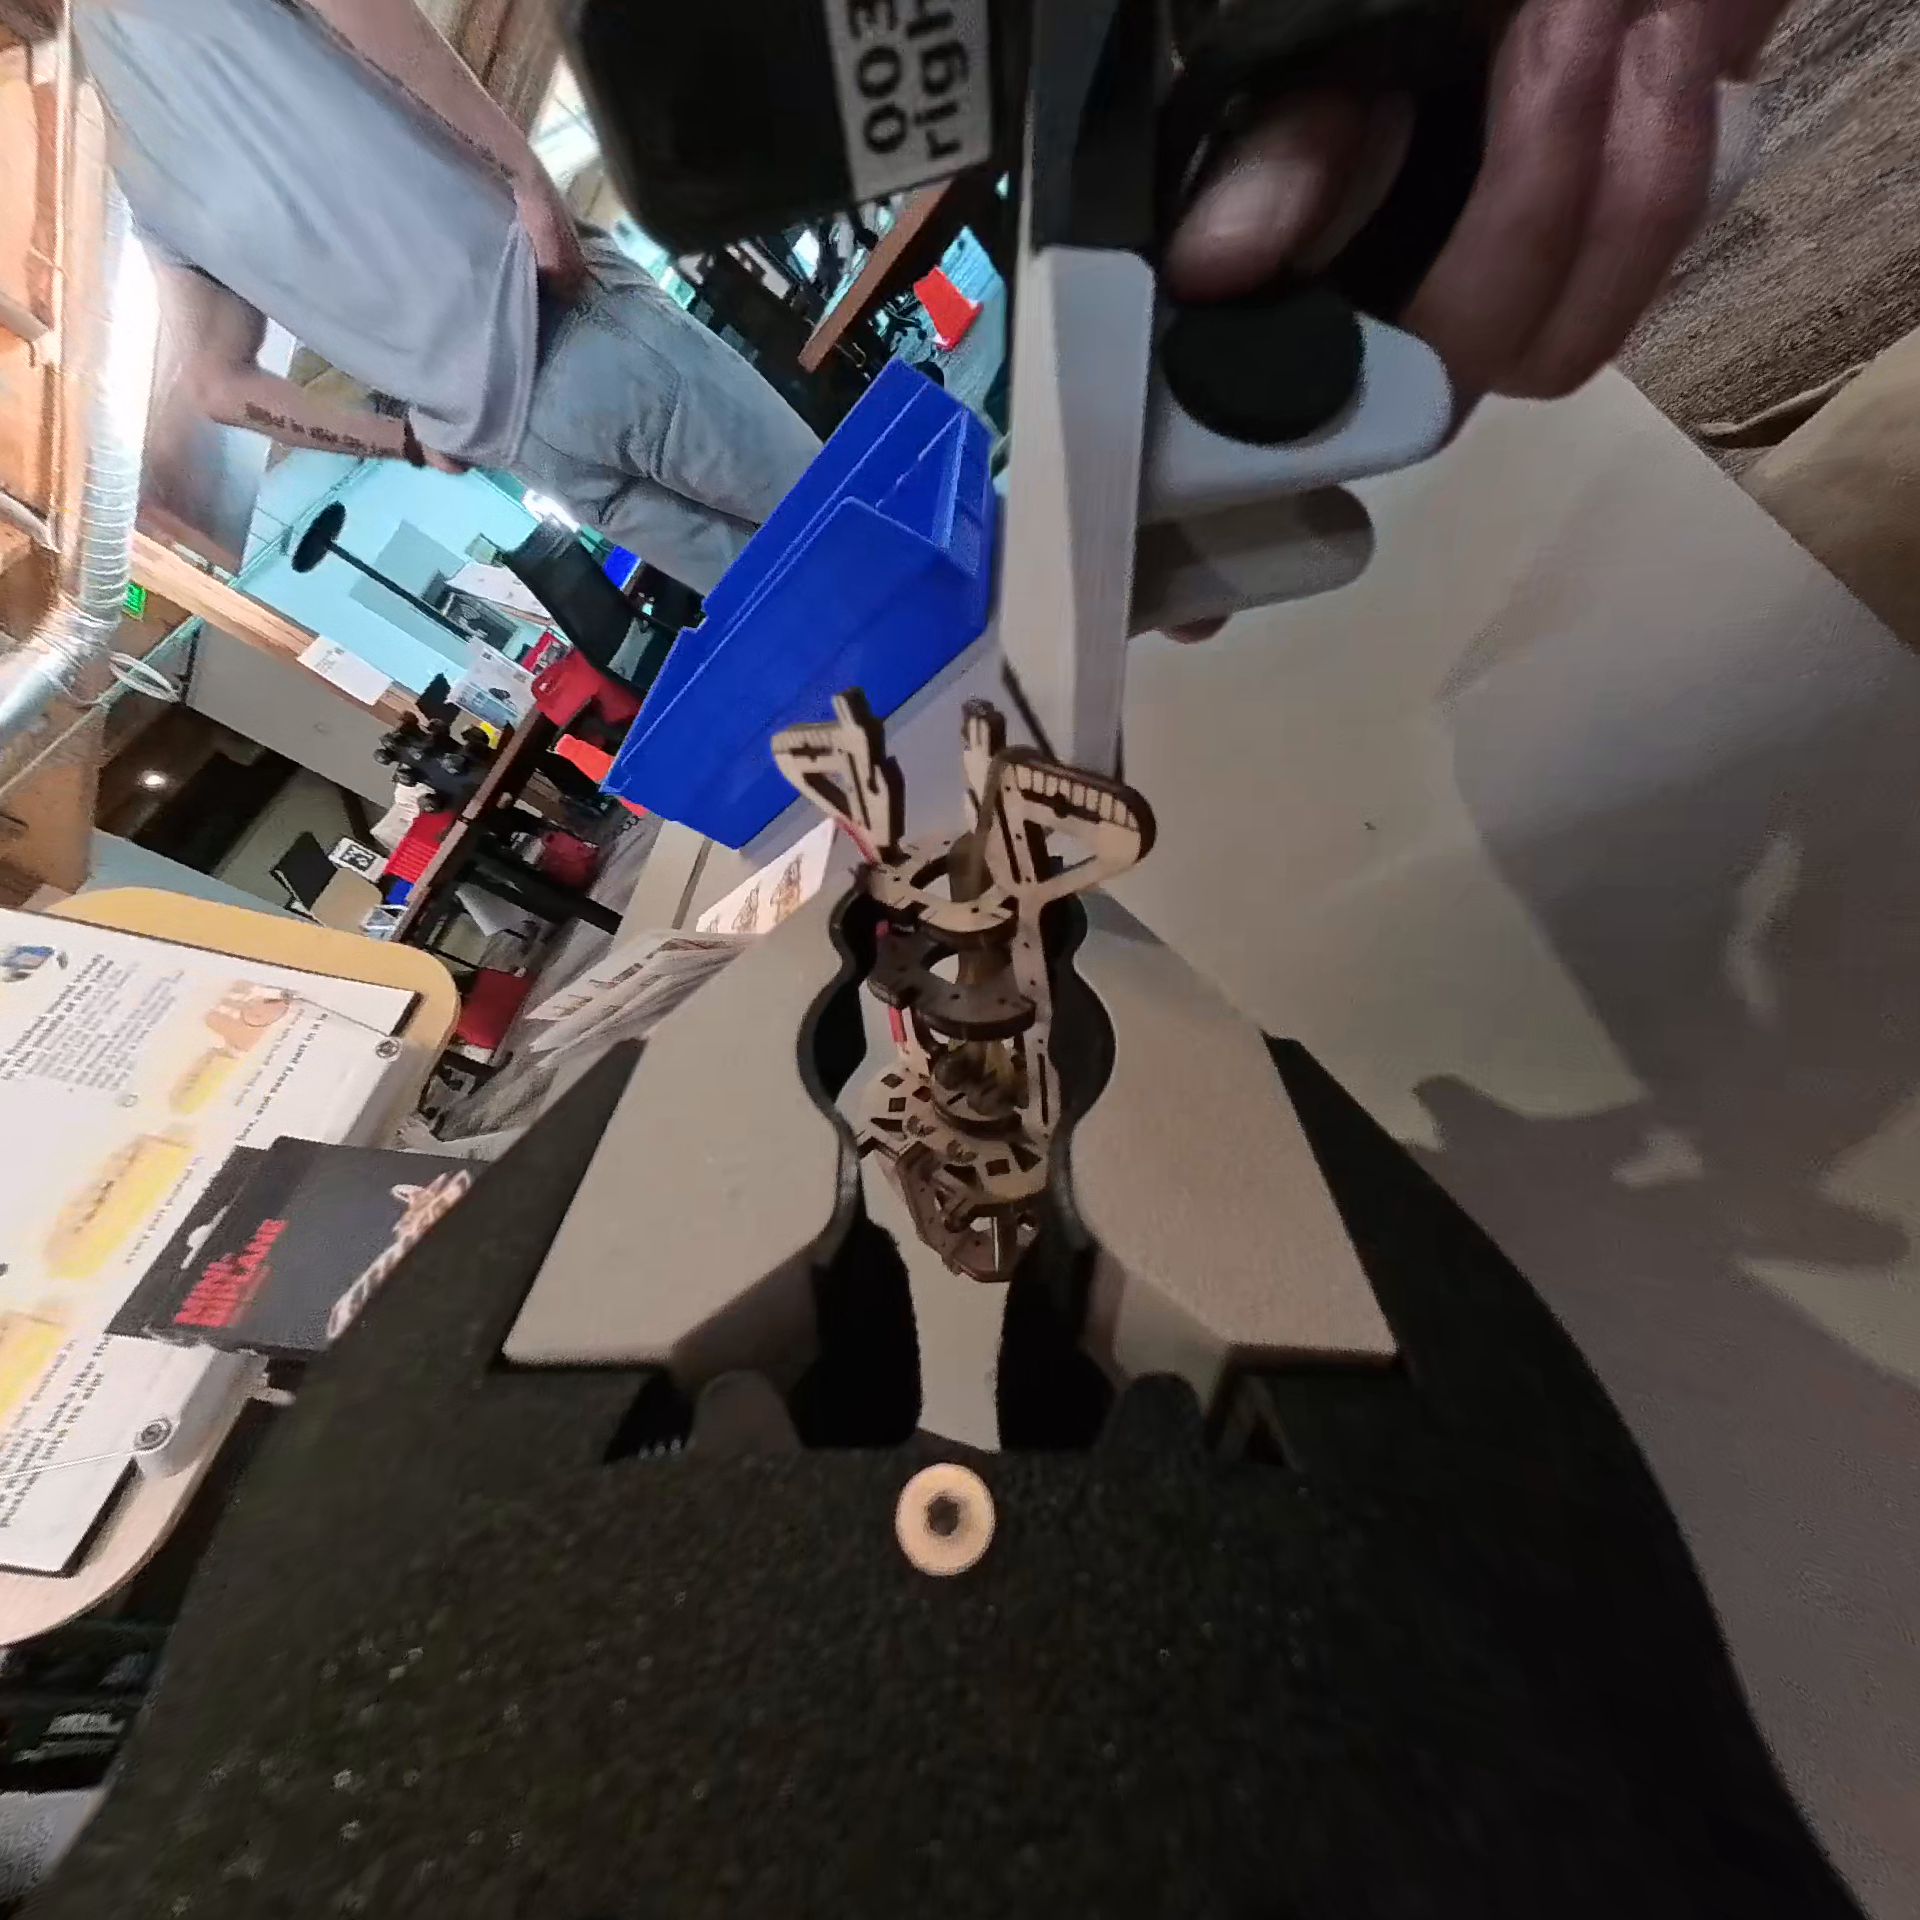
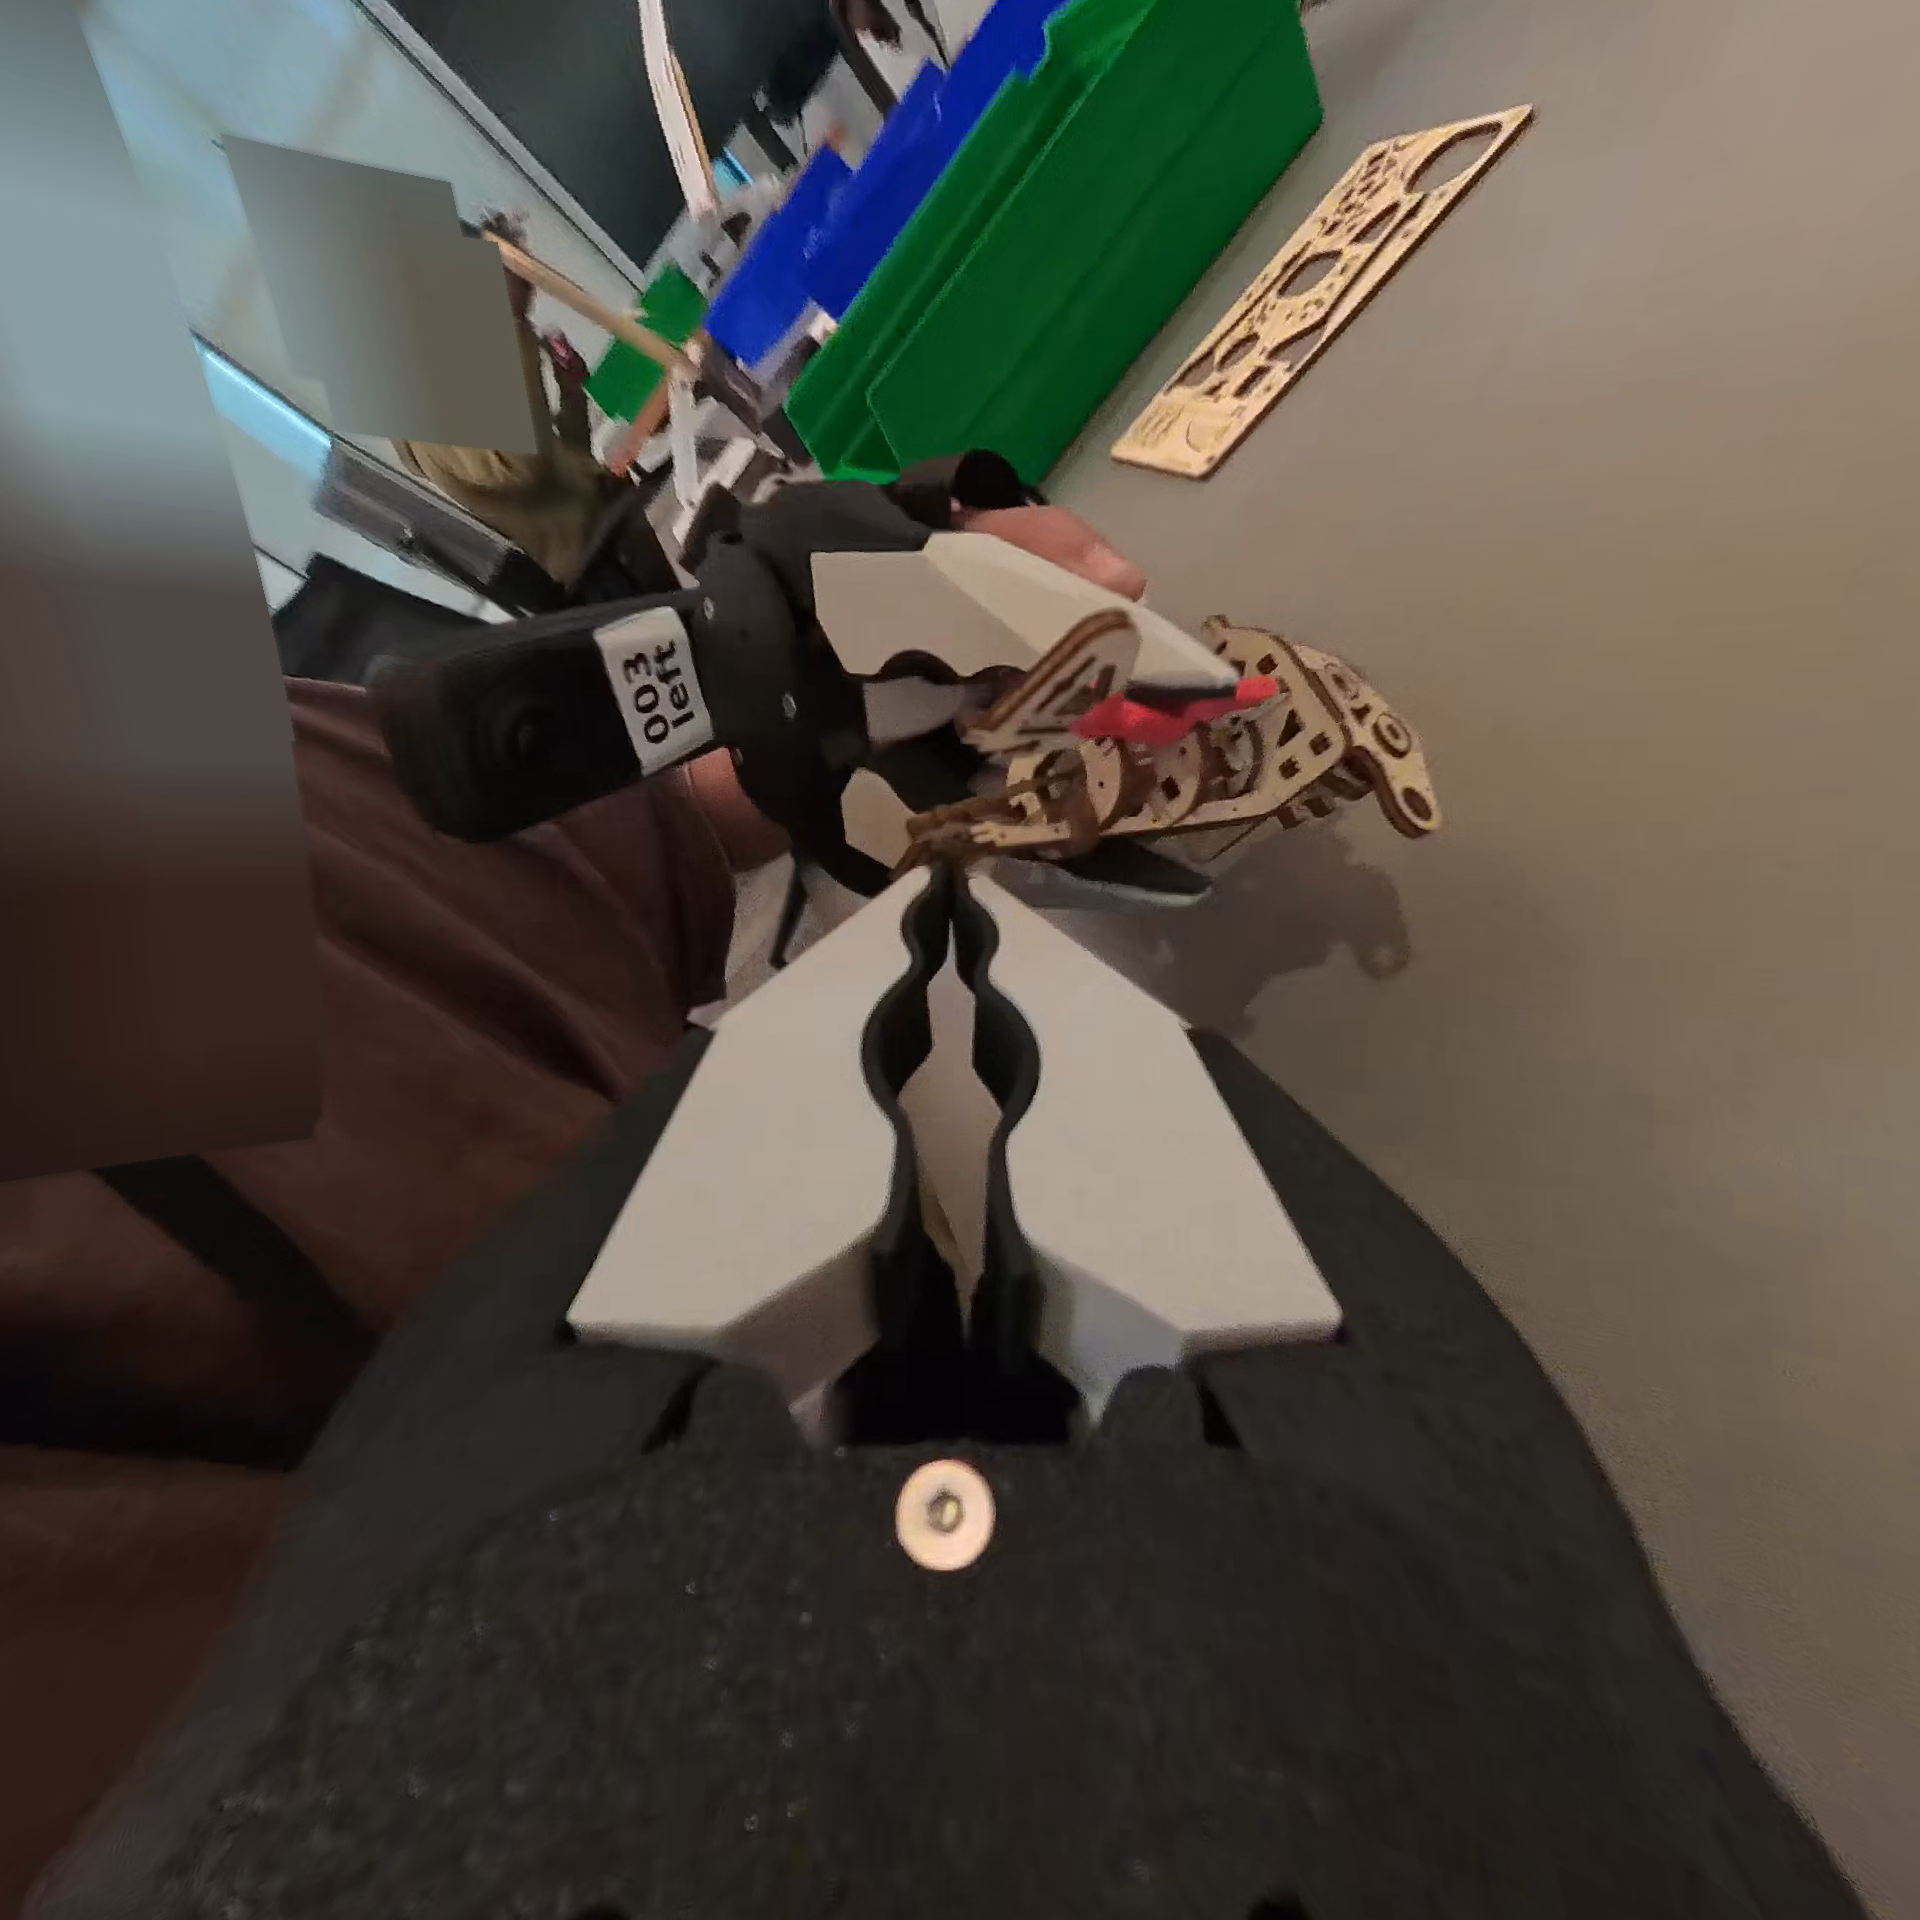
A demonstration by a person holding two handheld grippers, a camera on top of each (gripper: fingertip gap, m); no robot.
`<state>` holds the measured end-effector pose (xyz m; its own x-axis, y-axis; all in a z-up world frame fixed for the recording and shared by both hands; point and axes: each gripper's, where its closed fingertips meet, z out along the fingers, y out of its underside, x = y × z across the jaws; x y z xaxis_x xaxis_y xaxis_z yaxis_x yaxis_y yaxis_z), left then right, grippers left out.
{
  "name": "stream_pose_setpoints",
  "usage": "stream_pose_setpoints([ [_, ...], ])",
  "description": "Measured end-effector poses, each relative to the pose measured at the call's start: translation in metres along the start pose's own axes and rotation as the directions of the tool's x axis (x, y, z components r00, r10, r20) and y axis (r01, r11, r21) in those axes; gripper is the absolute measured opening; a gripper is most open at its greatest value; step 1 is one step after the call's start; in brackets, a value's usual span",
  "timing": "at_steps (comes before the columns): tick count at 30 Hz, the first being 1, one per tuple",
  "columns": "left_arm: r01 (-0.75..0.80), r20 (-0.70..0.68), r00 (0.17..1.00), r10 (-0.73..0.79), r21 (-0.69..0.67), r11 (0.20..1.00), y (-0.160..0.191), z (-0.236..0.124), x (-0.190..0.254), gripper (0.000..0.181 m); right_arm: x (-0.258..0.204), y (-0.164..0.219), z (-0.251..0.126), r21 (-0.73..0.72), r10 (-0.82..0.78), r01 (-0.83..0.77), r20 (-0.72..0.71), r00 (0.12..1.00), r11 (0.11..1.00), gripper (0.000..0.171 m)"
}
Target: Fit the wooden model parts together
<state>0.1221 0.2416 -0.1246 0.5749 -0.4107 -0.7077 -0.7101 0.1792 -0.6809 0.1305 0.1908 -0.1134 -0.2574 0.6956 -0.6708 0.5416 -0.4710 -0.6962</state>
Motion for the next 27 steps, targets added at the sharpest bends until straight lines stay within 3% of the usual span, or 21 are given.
stream_pose_setpoints([
  [6, 0.037, -0.003, 0.999, -0.037, -0.032, 0.999, 0.008, 0.004, -0.001, 0.029, -0.006, 0.005, -0.002, -0.033, -0.116, 0.114, -0.048, 0.992, 0.993, 0.0],
  [11, 0.044, -0.042, 0.998, -0.047, -0.08, 0.996, 0.014, 0.009, 0.009, 0.029, 0.016, 0.006, -0.003, -0.108, -0.31, 0.292, -0.217, 0.926, 0.95, 0.0],
  [14, 0.073, -0.034, 0.996, -0.077, -0.111, 0.991, 0.017, 0.01, 0.008, 0.029, 0.023, 0.0, -0.002, -0.089, -0.379, 0.369, -0.28, 0.882, 0.925, 0.0],
  [17, 0.115, -0.047, 0.992, -0.121, -0.106, 0.988, 0.018, 0.01, 0.008, 0.029, 0.017, 0.0, -0.003, -0.046, -0.392, 0.393, -0.238, 0.889, 0.918, 0.0],
  [21, 0.224, -0.069, 0.971, -0.23, -0.079, 0.971, 0.014, 0.008, 0.003, 0.029, 0.012, -0.008, -0.01, 0.035, -0.48, 0.505, -0.261, 0.837, 0.862, 0.018],
  [23, 0.349, -0.117, 0.929, -0.35, -0.033, 0.937, 0.006, 0.005, 0.0, 0.029, 0.005, -0.016, -0.012, 0.078, -0.549, 0.59, -0.283, 0.786, 0.804, 0.023],
  [27, 0.64, -0.309, 0.742, -0.595, 0.059, 0.766, -0.018, -0.007, -0.009, 0.029, -0.013, -0.036, -0.017, 0.087, -0.661, 0.72, -0.333, 0.672, 0.688, 0.03],
])
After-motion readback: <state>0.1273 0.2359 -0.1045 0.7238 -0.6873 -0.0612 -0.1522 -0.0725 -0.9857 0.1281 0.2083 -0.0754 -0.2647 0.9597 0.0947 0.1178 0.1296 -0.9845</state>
